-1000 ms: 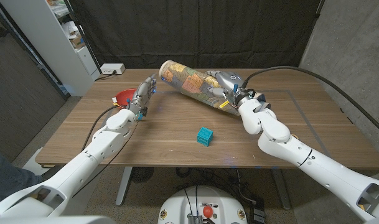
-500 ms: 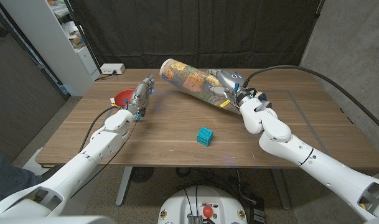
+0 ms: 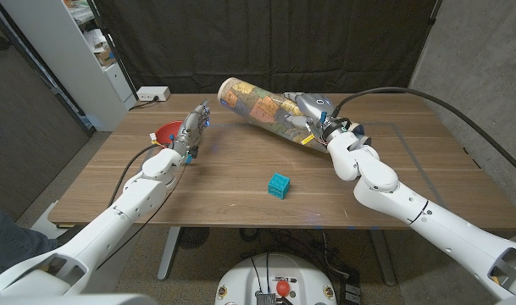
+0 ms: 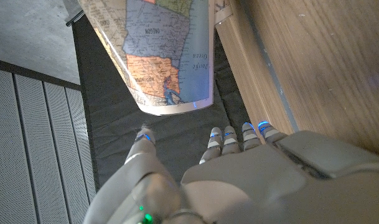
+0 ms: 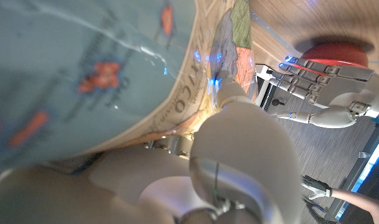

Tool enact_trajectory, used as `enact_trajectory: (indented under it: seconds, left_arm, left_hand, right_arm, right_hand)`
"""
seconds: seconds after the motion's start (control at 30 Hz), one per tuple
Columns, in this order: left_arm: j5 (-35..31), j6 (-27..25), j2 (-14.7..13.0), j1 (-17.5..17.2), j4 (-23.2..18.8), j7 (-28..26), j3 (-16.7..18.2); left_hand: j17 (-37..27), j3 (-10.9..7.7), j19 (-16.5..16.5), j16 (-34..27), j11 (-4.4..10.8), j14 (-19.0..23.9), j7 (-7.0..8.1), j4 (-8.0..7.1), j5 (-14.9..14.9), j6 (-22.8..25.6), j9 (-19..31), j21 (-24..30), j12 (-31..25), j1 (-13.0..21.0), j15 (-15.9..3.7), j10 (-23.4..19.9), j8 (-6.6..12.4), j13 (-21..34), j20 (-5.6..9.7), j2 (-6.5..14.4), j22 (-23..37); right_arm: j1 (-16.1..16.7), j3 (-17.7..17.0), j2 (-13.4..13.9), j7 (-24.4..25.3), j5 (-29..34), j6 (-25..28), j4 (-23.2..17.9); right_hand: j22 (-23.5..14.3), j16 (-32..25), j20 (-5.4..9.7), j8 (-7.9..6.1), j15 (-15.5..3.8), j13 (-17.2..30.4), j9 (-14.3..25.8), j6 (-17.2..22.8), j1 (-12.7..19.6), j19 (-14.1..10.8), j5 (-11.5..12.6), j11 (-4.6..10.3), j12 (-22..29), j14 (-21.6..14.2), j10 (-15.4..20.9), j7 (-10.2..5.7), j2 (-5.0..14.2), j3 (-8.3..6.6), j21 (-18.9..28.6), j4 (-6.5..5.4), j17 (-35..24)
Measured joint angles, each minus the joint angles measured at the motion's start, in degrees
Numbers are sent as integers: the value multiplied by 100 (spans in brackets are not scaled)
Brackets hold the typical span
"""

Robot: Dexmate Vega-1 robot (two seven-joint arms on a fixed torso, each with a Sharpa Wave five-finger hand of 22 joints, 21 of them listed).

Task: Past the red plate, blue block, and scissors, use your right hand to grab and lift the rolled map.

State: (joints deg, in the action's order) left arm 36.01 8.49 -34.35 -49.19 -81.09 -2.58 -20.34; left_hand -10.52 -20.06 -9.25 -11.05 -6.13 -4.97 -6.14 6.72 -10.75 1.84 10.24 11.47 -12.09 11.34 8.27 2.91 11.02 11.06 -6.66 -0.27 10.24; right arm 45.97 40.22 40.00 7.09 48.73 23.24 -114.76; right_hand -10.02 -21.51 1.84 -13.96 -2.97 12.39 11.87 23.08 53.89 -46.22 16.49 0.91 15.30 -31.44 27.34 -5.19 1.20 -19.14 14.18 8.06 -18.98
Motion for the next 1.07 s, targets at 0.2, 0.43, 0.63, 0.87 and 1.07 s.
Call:
enact_trajectory:
  seconds: [0.2,0.43,0.63,0.87,1.07]
  left_arm:
    - [5,11,11,24,26,39,-12]
    - [8,12,26,52,59,65,-26]
    - [16,25,30,57,68,87,-30]
    - [20,34,30,58,68,104,-30]
    - [21,34,22,58,63,105,-30]
  left_hand:
    - [0,0,0,0,0,0,0,0,0,0,0,0,0,0,0,0,0,0,0,0,0]
    - [0,0,0,0,0,0,0,0,0,0,0,0,0,0,0,0,0,0,0,0,0]
    - [0,0,0,0,0,0,0,0,0,0,0,0,0,0,0,0,0,0,0,0,0]
    - [0,0,0,0,0,0,0,0,0,0,0,0,0,0,0,0,0,0,0,0,0]
    - [0,0,0,0,0,0,0,0,0,0,0,0,0,0,0,0,0,0,0,0,0]
  right_arm:
    - [0,-24,6,0,14,0,-52]
    - [7,-54,16,0,22,4,-104]
    - [27,-87,28,-23,22,23,-151]
    - [39,-112,33,-61,31,58,-219]
    - [40,-113,33,-70,41,78,-222]
  right_hand:
    - [0,0,14,0,0,0,0,-2,0,-14,0,0,0,0,0,-2,0,25,0,-25,-4]
    - [0,0,21,0,0,0,-1,49,23,-21,-40,0,0,0,0,-13,23,25,0,-25,-4]
    - [0,0,21,0,1,-1,-2,48,23,-21,-62,30,0,-63,31,-13,23,25,0,-25,-10]
    - [0,0,0,0,-1,-1,-2,48,21,-42,-85,1,0,-62,62,-13,25,25,-22,-25,-31]
    - [0,0,-11,22,-1,-1,-3,79,-3,-52,-85,1,0,-61,62,19,48,25,-22,-25,-31]
